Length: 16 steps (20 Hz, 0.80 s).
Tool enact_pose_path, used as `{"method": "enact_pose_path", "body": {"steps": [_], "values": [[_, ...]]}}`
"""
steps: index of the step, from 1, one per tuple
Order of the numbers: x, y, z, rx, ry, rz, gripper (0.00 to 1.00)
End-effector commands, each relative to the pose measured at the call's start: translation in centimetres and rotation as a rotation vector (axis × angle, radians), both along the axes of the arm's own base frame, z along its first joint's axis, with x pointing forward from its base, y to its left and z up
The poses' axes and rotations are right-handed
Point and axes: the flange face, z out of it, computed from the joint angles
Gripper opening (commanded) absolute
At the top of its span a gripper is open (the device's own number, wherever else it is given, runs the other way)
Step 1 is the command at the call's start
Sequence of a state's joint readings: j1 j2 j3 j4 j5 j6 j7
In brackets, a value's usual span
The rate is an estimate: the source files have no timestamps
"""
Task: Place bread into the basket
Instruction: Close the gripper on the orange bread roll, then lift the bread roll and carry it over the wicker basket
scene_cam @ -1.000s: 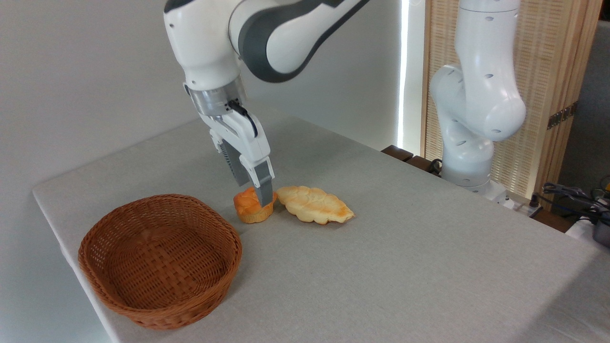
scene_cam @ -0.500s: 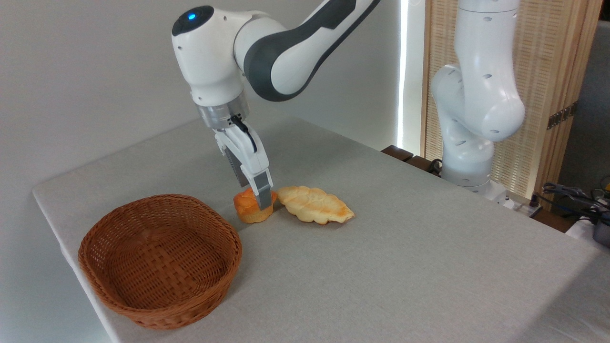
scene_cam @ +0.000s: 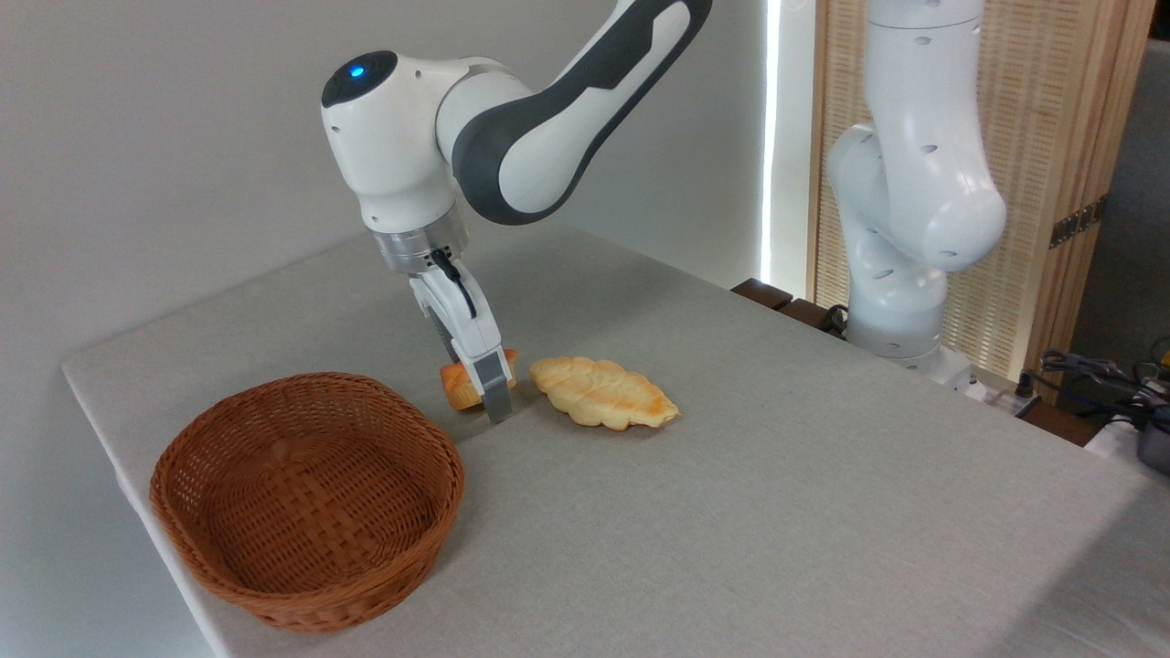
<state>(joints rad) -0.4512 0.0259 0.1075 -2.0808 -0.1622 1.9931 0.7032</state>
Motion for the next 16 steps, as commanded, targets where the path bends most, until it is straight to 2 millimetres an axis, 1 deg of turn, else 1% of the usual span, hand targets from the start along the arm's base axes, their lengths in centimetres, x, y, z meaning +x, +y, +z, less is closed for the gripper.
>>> {"method": "enact_pose_path", "body": {"steps": [1,7,11,12,15,16], "values": [[0.5,0.1,-0.1,-0.017,-0.012,-0.006,0.29],[0.5,0.2,0.0,-0.019,-0.015,-0.018,0.29],[0.6,0.1,0.5,-0.024,-0.023,-0.019,0.29],[0.7,0.1,0.8,-0.026,-0.029,-0.016,0.29],[1.3,0.3,4.1,-0.048,-0.071,-0.007,0.29],[1.3,0.3,4.9,-0.051,-0.073,-0.005,0.3]]}}
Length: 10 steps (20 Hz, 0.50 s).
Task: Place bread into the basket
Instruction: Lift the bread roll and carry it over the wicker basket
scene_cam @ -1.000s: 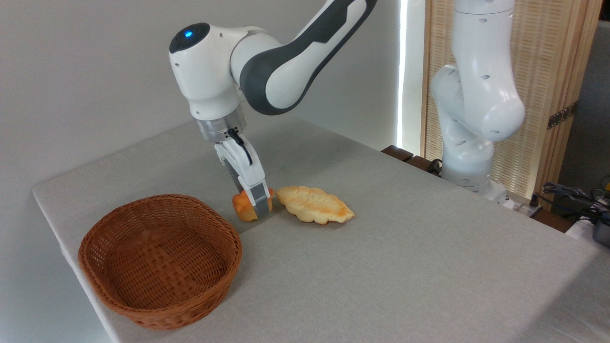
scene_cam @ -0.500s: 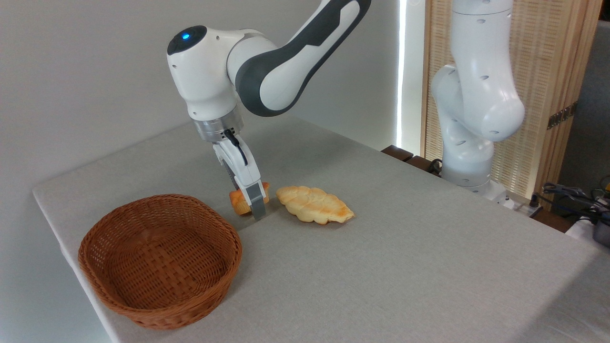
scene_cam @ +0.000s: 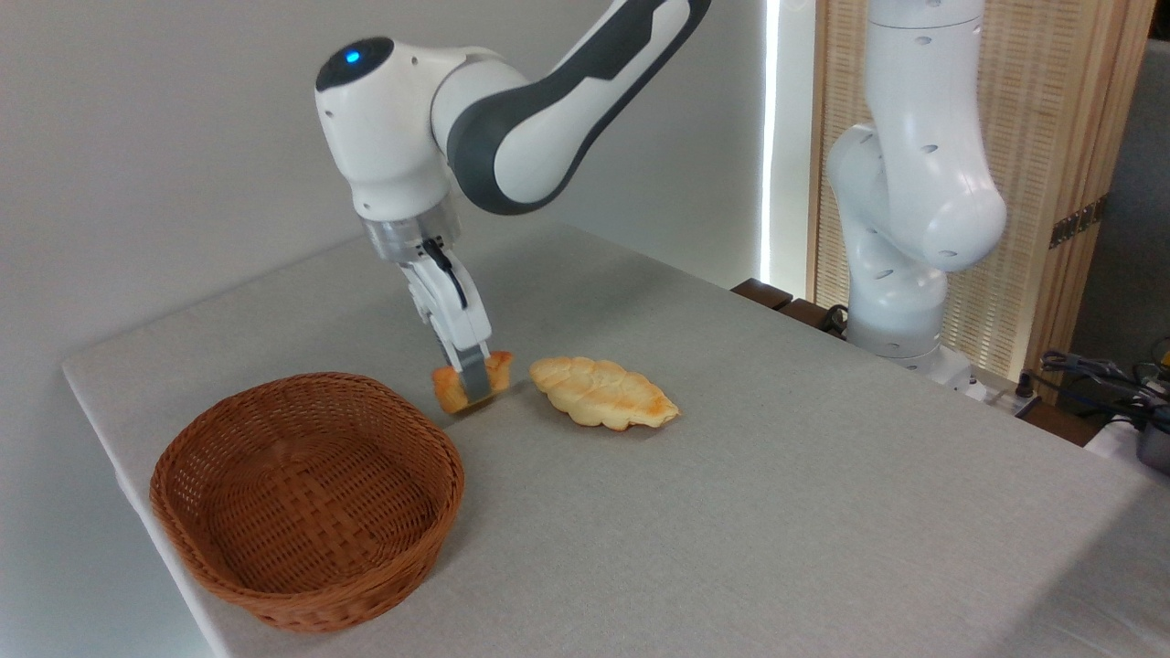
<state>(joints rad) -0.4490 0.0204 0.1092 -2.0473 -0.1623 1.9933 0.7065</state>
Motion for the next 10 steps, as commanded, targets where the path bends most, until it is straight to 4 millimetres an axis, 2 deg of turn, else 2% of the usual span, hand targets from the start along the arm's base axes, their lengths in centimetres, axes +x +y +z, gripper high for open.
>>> {"method": "enact_pose_path", "body": {"steps": [1,5,7,10], "values": [[0.7,0.2,4.1,-0.041,-0.039,-0.007,0.3],[1.7,0.3,7.7,-0.058,-0.084,-0.004,0.33],[2.6,1.2,8.9,-0.066,-0.112,0.01,0.33],[4.1,2.6,9.4,-0.069,-0.172,0.038,0.35]]}}
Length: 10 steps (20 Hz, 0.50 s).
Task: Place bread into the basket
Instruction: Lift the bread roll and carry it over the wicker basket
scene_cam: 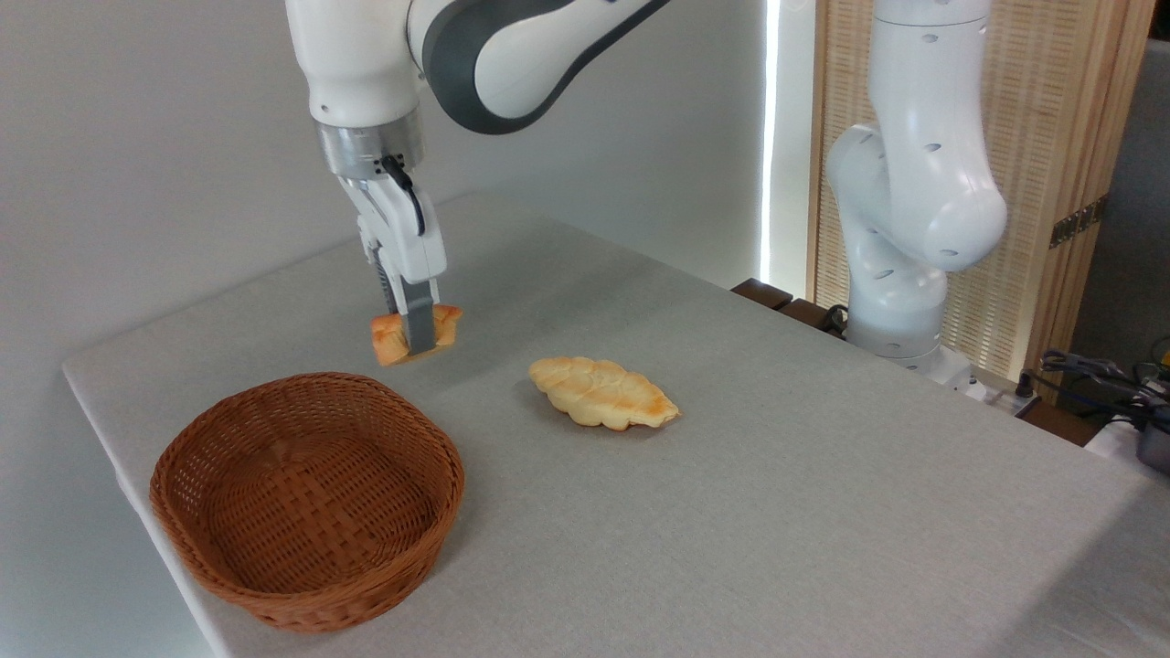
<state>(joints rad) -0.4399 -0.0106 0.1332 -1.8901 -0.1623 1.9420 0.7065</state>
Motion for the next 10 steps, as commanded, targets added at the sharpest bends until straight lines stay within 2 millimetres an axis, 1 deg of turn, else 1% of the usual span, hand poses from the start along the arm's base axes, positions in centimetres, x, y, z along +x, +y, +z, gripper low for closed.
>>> {"method": "enact_pose_path", "body": {"steps": [1,2,3,4,5,10], "values": [[2.4,1.7,0.7,-0.026,-0.086,0.026,0.42],[3.1,1.7,0.4,-0.031,-0.119,0.038,0.57],[3.8,1.6,-0.1,-0.033,-0.145,0.049,0.84],[4.5,2.2,-0.4,-0.034,-0.169,0.072,0.98],[5.0,2.7,-0.5,-0.036,-0.187,0.086,1.0],[5.5,2.6,-1.9,-0.033,-0.175,0.093,1.0]]}}
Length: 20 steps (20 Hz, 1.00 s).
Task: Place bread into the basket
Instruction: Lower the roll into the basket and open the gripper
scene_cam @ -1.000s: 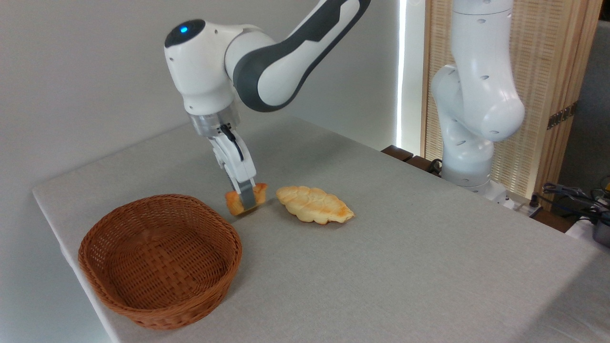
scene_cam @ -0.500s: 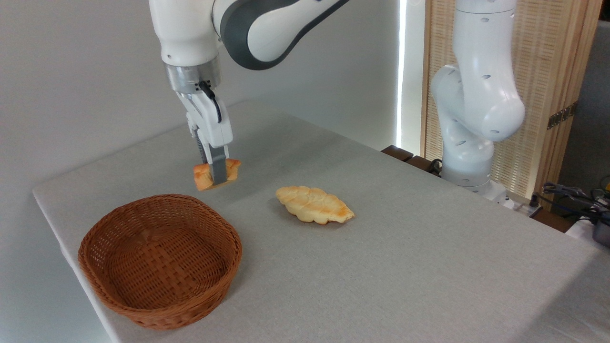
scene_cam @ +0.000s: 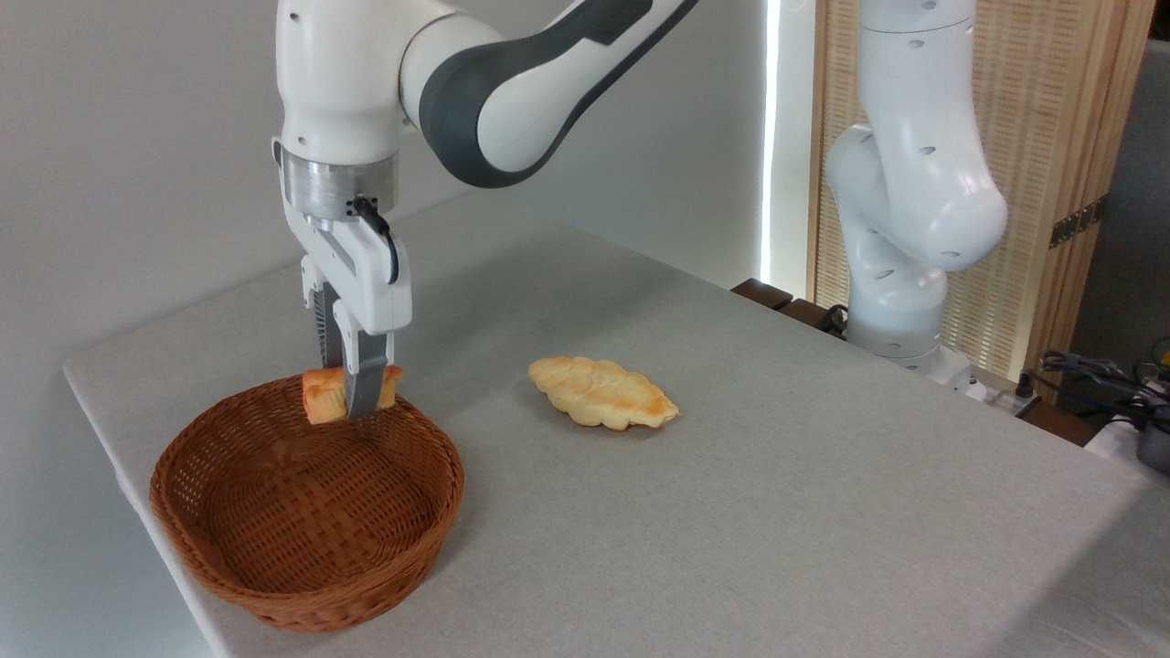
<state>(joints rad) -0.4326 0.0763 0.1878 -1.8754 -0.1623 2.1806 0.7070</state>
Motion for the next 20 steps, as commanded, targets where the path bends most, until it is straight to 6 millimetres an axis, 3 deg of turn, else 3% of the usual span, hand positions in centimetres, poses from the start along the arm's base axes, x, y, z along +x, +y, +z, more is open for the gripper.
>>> {"method": "enact_pose_path", "body": {"steps": [1,14,16,20], "values": [[0.7,0.0,-0.1,-0.014,-0.007,-0.004,1.0],[0.4,0.2,0.9,-0.018,-0.02,-0.002,1.0],[0.0,0.8,2.1,-0.026,-0.027,0.007,1.0],[-1.7,1.9,6.6,-0.023,0.047,-0.008,1.0]]}}
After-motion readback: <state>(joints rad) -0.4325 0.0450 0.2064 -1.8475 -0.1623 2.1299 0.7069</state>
